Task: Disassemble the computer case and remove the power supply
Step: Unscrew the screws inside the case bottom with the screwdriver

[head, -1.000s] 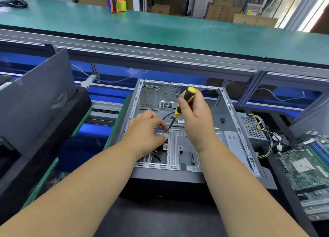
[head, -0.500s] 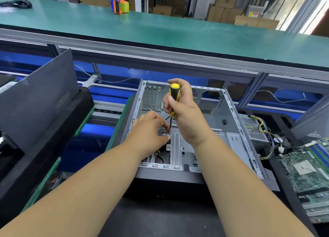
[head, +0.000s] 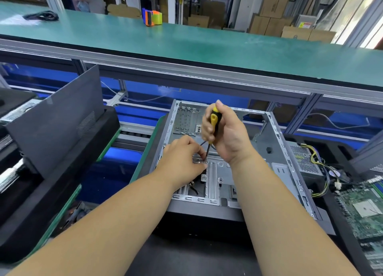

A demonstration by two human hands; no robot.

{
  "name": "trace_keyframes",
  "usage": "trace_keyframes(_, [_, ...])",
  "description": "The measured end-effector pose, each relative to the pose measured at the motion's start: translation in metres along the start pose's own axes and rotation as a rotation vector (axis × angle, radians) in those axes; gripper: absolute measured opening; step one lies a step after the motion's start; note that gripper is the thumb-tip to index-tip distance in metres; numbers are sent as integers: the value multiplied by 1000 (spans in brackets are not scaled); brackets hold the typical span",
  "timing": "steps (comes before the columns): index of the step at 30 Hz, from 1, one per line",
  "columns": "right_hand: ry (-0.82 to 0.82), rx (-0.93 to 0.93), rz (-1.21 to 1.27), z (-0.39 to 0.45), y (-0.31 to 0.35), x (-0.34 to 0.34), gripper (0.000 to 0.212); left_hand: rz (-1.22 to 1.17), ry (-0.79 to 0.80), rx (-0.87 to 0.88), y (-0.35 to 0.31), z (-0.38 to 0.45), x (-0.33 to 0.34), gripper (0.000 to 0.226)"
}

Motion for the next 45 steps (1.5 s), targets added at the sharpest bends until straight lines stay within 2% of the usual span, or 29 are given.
trace_keyframes(5, [-70, -41, -33, -1, 8, -6, 27, 3, -10, -70, -1, 8, -2, 16])
trace_keyframes(9, [-135, -86, -107, -1, 8, -3, 32, 15, -19, -50, -5, 12, 0, 15])
trace_keyframes(14, [-205, -126, -72, 2, 5, -4, 30, -86, -45, -54, -2, 12, -3, 21])
trace_keyframes(18, [-215, -141, -46, 6, 6, -2, 27, -86, -25, -53, -1, 12, -2, 18])
trace_keyframes(25, [-146, -137, -39, 5, 8, -3, 22, -105, -24, -55, -1, 12, -2, 28])
trace_keyframes(31, [97, 19, -18, 10, 10, 1, 32, -128, -35, -59, 1, 12, -1, 19])
trace_keyframes(34, [129, 58, -6, 12, 11, 2, 31, -127, -39, -60, 1, 13, -1, 18])
trace_keyframes(36, [64, 60, -46, 12, 10, 3, 27, -123, -40, -64, 2, 12, -1, 18])
trace_keyframes(40, [-227, -3, -257, 0, 5, -1, 27, -105, -27, -55, 1, 12, -2, 28])
trace_keyframes(45, [-404, -62, -145, -9, 4, 4, 41, -99, -18, -35, -1, 12, -3, 30])
Point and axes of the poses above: each hand's wrist, its own z-axis towards the middle knuckle, its own x-axis out of the palm, y = z × x, the point moved 6 cm from there along z, towards the middle knuckle, and after that the axes turned 14 degrees about x, right-handed, at the moved point
